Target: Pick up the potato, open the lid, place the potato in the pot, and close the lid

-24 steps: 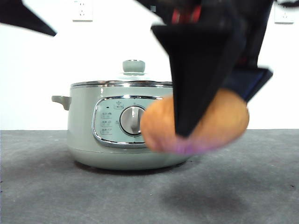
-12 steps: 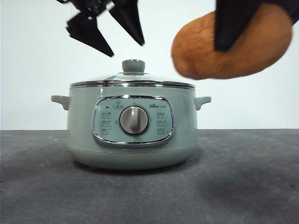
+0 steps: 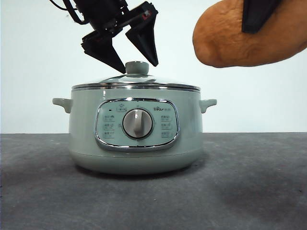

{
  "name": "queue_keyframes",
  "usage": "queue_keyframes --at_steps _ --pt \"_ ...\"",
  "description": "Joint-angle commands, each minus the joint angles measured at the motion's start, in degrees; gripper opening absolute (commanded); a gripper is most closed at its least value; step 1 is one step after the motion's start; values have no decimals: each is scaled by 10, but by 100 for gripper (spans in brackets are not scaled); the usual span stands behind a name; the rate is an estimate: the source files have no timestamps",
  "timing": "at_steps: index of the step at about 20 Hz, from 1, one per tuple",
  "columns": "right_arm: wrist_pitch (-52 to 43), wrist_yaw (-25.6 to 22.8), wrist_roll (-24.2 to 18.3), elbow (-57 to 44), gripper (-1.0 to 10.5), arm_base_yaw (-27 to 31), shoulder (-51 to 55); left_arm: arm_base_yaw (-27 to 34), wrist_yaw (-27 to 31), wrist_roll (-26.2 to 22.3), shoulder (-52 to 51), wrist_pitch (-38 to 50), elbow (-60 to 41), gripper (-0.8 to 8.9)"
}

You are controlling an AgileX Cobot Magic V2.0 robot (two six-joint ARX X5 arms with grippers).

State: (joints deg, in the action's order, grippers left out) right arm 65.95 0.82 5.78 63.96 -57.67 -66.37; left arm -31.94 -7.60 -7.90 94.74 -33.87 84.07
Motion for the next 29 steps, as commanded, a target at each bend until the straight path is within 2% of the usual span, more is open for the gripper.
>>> queue_keyframes --at_steps 1,5,7,14,18,21,23,29 --pt "-3 -3 7 1 -12 -1 0 -2 1 -10 10 6 3 436" --pt "-2 -2 7 1 -12 -1 0 -2 2 -14 10 15 3 91" --pt "0 -2 9 1 -12 -1 0 -2 2 -17 10 23 3 2" --pt "-16 -6 17 1 -12 -1 0 -2 1 -22 10 26 9 -9" --pt "-64 -56 22 2 -12 0 0 -2 1 -22 -7 18 27 -9" --pt "-74 -58 48 10 -12 0 -3 0 2 -22 -33 18 27 -9" --pt "-77 -58 47 25 -12 1 -9 10 2 -22 -53 18 27 -9" --pt "-79 -57 46 121 -12 59 -79 64 2 -23 -120 16 27 -9"
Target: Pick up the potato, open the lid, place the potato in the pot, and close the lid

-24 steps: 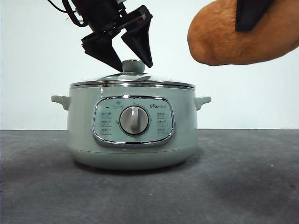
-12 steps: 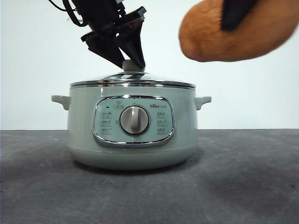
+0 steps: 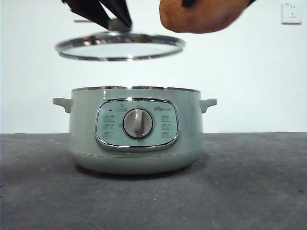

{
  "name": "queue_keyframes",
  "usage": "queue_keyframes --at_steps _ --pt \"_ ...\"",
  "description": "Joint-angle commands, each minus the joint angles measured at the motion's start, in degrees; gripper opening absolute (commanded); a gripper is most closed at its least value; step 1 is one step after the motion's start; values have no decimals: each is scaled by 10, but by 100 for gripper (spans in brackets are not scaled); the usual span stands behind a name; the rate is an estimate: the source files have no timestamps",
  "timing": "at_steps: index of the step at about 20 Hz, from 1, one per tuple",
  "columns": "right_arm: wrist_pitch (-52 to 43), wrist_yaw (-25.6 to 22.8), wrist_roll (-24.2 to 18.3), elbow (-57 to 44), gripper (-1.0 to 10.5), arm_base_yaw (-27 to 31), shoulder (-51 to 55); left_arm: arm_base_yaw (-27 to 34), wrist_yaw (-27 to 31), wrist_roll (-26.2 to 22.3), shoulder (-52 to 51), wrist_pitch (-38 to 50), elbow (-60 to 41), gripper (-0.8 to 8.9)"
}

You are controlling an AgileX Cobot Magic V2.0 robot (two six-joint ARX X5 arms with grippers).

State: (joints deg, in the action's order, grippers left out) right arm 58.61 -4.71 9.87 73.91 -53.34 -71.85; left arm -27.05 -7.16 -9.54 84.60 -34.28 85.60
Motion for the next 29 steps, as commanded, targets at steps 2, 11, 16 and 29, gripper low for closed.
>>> queue_keyframes --at_steps 2,11,16,29 --pt "-18 3 4 62 -12 47 -66 47 -2 -10 -38 19 12 -9" --pt "-33 79 -11 261 -12 111 -316 212 -4 -12 -57 -27 12 -9" --pt "-33 79 -11 351 -12 111 -439 265 -7 -12 -57 -32 12 -9" --pt "-47 70 -13 369 138 115 -532 280 -38 -10 -57 -39 12 -9"
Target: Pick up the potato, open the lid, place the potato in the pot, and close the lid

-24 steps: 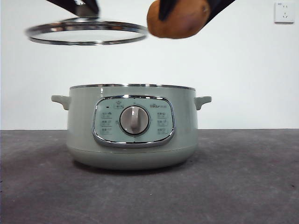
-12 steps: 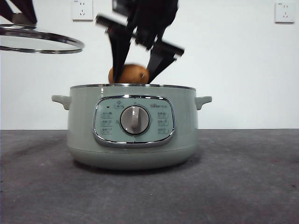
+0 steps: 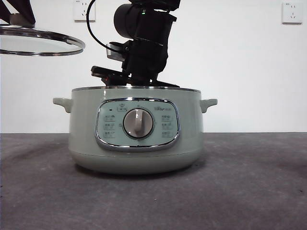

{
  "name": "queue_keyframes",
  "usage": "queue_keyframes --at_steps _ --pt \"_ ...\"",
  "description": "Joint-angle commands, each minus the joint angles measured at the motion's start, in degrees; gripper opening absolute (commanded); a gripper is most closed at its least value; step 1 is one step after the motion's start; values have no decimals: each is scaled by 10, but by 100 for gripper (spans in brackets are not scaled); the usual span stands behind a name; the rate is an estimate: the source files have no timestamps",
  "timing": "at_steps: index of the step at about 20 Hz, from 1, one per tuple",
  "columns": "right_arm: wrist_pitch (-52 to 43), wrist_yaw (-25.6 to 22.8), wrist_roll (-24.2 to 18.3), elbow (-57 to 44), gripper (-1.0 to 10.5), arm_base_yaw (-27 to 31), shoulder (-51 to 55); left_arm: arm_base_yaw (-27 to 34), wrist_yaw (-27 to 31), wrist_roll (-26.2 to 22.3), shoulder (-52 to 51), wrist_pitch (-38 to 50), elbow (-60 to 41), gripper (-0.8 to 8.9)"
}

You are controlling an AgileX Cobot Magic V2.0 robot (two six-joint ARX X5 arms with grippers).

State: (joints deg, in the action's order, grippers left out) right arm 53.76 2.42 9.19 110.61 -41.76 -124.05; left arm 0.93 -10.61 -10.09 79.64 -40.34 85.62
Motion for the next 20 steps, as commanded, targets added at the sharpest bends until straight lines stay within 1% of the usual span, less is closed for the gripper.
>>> queue_keyframes --at_steps 1,2,3,4,5,7,9,11,12,13,14,18,20 --pt "3 -3 -6 2 304 0 -10 0 -3 -4 -8 22 11 -9" --pt "3 -4 -5 2 535 -1 -10 0 -3 -4 -8 22 11 -9" --pt "3 -3 -5 2 674 -1 -10 0 -4 -4 -8 21 11 -9" --pt "2 -9 -5 2 729 -1 -10 0 -8 -4 -8 16 11 -9" --pt "3 -10 -5 2 729 -1 -10 0 -19 -4 -8 10 11 -9" --pt "22 -15 -3 7 724 -1 -2 0 -19 -4 -8 8 11 -9" --pt "20 -29 -4 7 724 -3 28 -2 -20 4 -8 6 11 -9" --pt "27 -29 -5 7 724 -3 76 -10 -26 9 -8 5 11 -9" --pt "45 -33 -16 7 724 -3 105 -17 -34 9 -7 4 11 -9" --pt "70 -47 -32 7 724 -3 132 -25 -34 9 -7 1 11 -9" --pt "99 -71 -40 7 724 -3 160 -36 -34 9 -7 -5 11 -9" --pt "166 -85 -60 6 724 -3 249 -97 -33 11 3 -12 11 -9" --pt "196 -85 -67 -7 724 -3 280 -130 -33 26 18 -12 11 -9"
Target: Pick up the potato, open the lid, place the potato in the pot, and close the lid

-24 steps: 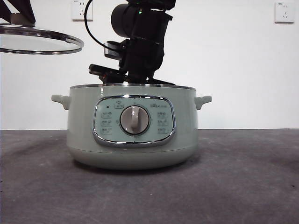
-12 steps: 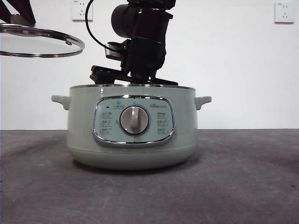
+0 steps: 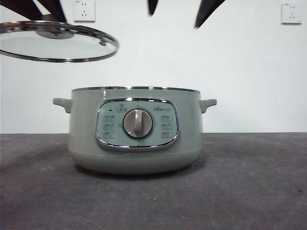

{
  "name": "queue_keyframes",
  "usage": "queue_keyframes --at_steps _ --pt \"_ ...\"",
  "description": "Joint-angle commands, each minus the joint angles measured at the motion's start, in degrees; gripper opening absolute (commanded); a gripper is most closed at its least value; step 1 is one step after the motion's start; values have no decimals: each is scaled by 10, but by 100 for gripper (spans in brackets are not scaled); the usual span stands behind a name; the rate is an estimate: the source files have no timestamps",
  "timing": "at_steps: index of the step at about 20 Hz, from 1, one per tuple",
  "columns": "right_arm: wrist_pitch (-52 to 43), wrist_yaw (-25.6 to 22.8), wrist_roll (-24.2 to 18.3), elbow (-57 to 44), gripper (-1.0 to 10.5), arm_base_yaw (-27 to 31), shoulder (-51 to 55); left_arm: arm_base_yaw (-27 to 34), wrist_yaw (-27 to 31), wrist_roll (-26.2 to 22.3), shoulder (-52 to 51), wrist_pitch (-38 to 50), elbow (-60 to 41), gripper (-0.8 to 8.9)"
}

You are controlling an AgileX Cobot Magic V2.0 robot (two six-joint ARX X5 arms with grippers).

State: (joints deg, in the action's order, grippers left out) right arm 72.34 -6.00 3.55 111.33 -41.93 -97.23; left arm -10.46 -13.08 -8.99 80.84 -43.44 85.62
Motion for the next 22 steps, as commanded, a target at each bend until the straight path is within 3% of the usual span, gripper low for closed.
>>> queue_keyframes --at_steps 1,10,12,19,22 --pt "19 0 -12 -25 724 -1 27 -31 -8 15 12 17 11 -9" --pt "-25 5 -18 -290 724 -1 242 -154 -2 15 86 27 11 -9" --pt "-28 6 -2 -334 724 -1 298 -174 19 15 94 29 11 -9" --pt "8 6 56 -349 724 -1 396 -208 35 15 121 59 11 -9" --pt "48 6 59 -350 724 -1 407 -211 56 15 144 62 11 -9"
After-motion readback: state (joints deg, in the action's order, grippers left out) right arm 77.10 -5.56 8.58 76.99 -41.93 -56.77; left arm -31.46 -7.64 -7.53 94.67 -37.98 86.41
